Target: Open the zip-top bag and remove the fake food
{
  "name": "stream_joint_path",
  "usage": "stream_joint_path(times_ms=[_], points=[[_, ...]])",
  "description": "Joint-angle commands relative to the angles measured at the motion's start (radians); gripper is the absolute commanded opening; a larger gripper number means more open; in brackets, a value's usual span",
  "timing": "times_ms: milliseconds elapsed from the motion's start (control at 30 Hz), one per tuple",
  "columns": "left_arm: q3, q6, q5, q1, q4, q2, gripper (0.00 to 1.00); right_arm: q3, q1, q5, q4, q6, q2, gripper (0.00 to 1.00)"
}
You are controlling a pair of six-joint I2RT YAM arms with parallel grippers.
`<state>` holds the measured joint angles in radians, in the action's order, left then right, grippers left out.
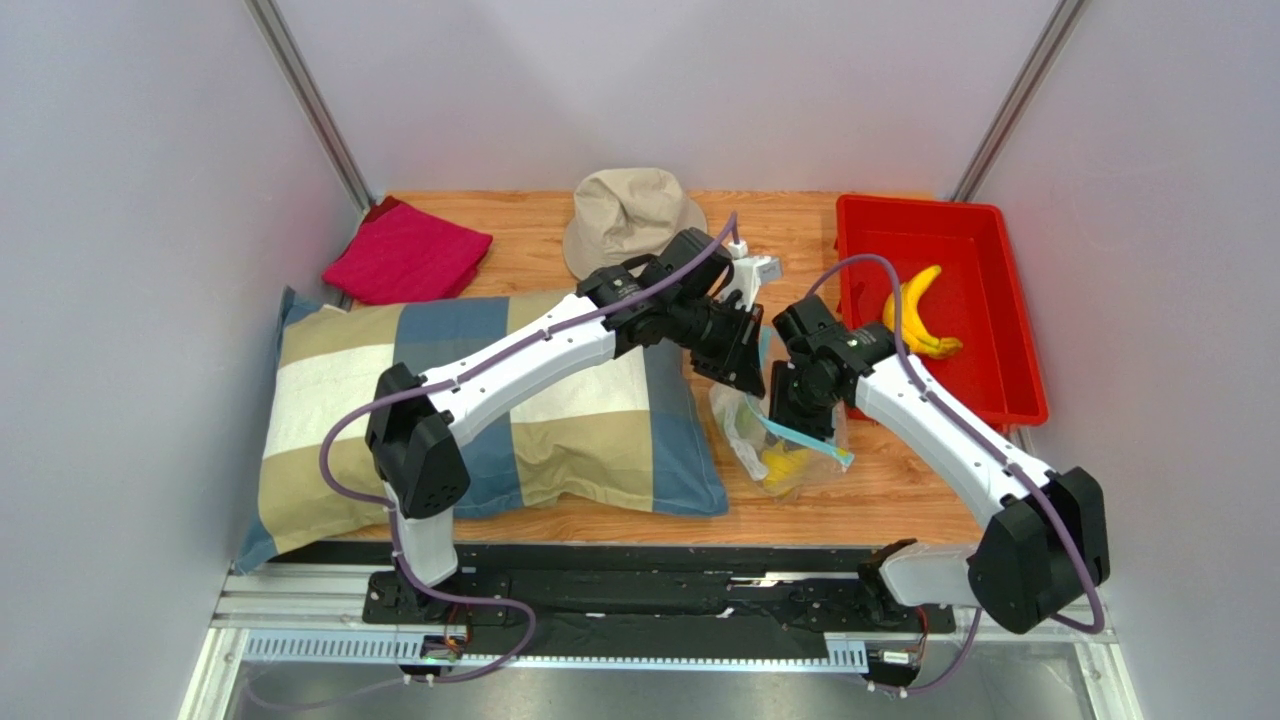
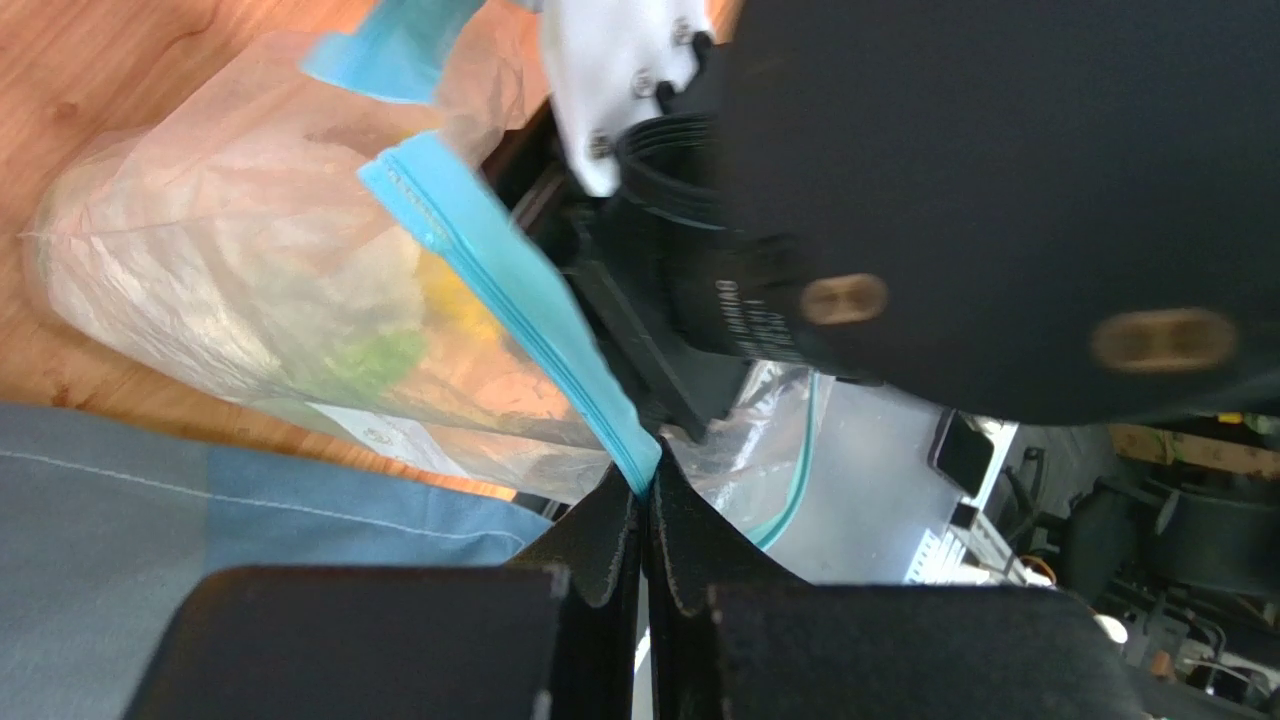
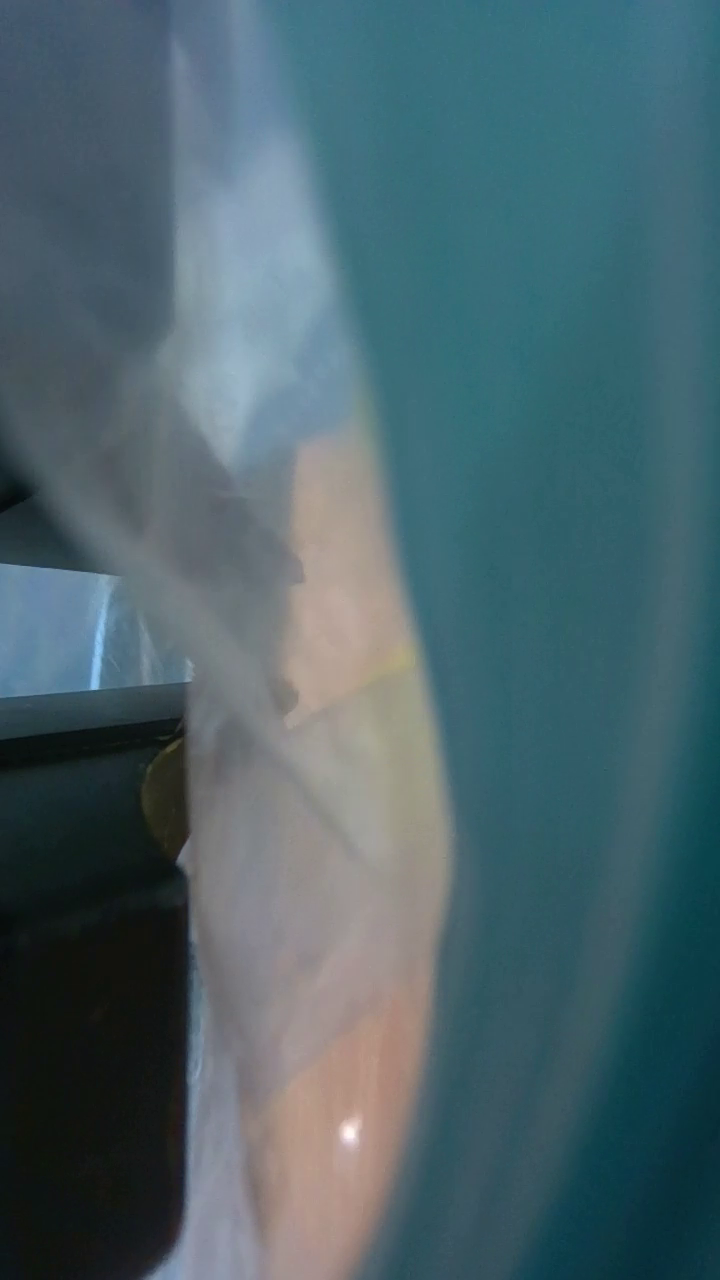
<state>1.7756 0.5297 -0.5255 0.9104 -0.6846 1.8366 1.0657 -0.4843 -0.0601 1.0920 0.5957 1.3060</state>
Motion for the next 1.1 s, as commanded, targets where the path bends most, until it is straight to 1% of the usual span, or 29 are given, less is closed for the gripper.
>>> stream_joint_path(times_ms=[0, 67, 167, 200, 267, 333, 467, 600, 700, 833, 1000, 1067], points=[[-0.002, 0.016, -0.021, 0.007, 0.051, 0.006, 0.0, -0.052, -0.007, 0.12, -0.037, -0.036, 0.022, 0.34], [-0.013, 0.013, -0.016, 0.007, 0.053, 0.006, 0.0, -0.081, -0.005, 0.138, -0.046, -0.042, 0.03, 0.37], [-0.034, 0.019, -0.018, 0.007, 0.059, 0.01, 0.0, -0.115, -0.007, 0.131, -0.078, -0.042, 0.038, 0.45], [-0.041, 0.021, -0.018, 0.007, 0.06, 0.01, 0.0, -0.122, -0.007, 0.129, -0.095, -0.039, 0.039, 0.5], [-0.061, 0.024, -0.016, 0.007, 0.065, 0.013, 0.0, -0.138, -0.007, 0.126, -0.106, -0.033, 0.039, 0.54], [-0.083, 0.026, -0.011, 0.007, 0.065, 0.01, 0.0, -0.145, -0.007, 0.125, -0.115, -0.036, 0.035, 0.59], [-0.107, 0.026, 0.001, 0.007, 0.065, 0.001, 0.0, -0.158, -0.005, 0.129, -0.118, -0.04, 0.03, 0.64], [-0.097, 0.027, -0.007, 0.007, 0.065, 0.007, 0.0, -0.177, 0.0, 0.125, -0.141, -0.036, 0.03, 0.68], [-0.087, 0.029, -0.011, 0.007, 0.063, 0.012, 0.0, -0.184, 0.004, 0.15, -0.156, -0.036, 0.039, 0.69], [-0.093, 0.029, -0.022, 0.007, 0.06, 0.009, 0.0, -0.153, 0.006, 0.196, -0.179, -0.03, -0.019, 0.69], [-0.105, 0.021, -0.03, 0.008, 0.057, 0.0, 0.0, -0.098, 0.006, 0.269, -0.179, -0.023, -0.079, 0.63], [-0.104, 0.015, -0.036, 0.008, 0.054, 0.0, 0.0, -0.095, 0.013, 0.267, -0.191, -0.03, -0.061, 0.62]])
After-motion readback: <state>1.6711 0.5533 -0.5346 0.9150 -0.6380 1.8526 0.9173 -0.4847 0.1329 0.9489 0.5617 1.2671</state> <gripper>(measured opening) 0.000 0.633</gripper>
